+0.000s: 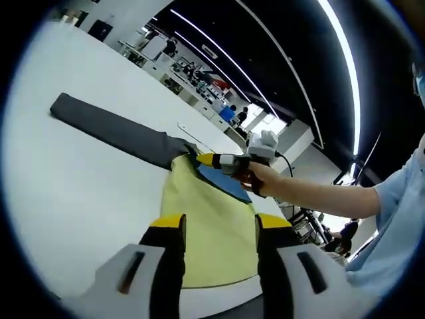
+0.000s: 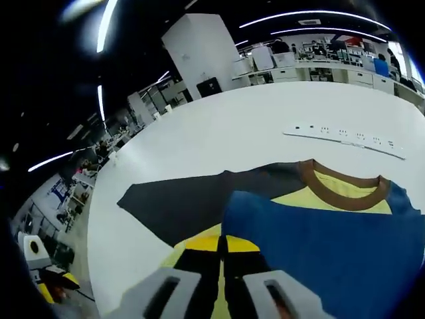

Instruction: Fold the garment on the visible template until the final outline fits inside the template.

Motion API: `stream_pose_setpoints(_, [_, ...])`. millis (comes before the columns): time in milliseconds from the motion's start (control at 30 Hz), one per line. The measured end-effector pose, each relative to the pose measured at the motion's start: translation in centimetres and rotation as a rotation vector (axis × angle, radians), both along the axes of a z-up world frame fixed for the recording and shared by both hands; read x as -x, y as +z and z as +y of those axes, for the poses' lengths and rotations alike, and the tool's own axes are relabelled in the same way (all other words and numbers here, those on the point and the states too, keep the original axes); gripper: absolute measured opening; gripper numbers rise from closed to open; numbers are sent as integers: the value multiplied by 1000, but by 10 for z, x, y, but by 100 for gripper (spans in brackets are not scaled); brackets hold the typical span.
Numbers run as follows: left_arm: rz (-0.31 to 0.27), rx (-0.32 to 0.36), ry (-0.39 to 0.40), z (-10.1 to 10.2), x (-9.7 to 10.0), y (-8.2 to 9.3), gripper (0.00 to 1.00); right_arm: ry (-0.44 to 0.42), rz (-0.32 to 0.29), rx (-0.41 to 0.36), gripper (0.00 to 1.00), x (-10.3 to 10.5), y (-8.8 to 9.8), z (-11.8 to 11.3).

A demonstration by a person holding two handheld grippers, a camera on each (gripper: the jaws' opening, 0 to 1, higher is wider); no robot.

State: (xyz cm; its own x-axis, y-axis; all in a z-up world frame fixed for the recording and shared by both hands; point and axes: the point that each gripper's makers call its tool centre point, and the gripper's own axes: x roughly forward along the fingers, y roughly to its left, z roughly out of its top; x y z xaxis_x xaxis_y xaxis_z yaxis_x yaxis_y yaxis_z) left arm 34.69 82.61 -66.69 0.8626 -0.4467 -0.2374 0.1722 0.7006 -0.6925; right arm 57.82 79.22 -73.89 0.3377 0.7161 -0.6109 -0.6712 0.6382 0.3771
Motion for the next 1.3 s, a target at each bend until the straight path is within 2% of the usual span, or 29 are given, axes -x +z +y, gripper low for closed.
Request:
stream_pose_setpoints(333, [2,6,2,2,-1,-2,38,40,33,42,0,9,-19,7])
stream_pose_setpoints(567, [-7,10,11,4,-2,-1,38,39,41,43,0,8,-20,9])
stream_pose_setpoints(667, [-12,11,16,5,-3,0,38,46,31,52,0,8,-20,10])
stream_pose_setpoints(733, [-11,12,18,6,-3,0,38,43,-20,48,1,5,-15,13])
stream_pose_setpoints(833, [-16,13,16,5,-3,1,38,130,-101,31,19,12,-4,17])
stream_pose_setpoints(900, [-14,14,12,5,-3,0,38,175,-149,30,35,16,1,16])
stream_pose_setpoints(967, [-15,15,8,4,-3,0,38,179,-162,32,47,17,2,12])
stream_pose_setpoints(1167, [-18,17,3,2,-3,1,39,153,-165,22,59,12,3,-2])
stream_pose_setpoints(1300, [-21,18,-1,1,-3,2,39,144,-175,30,64,10,4,-10])
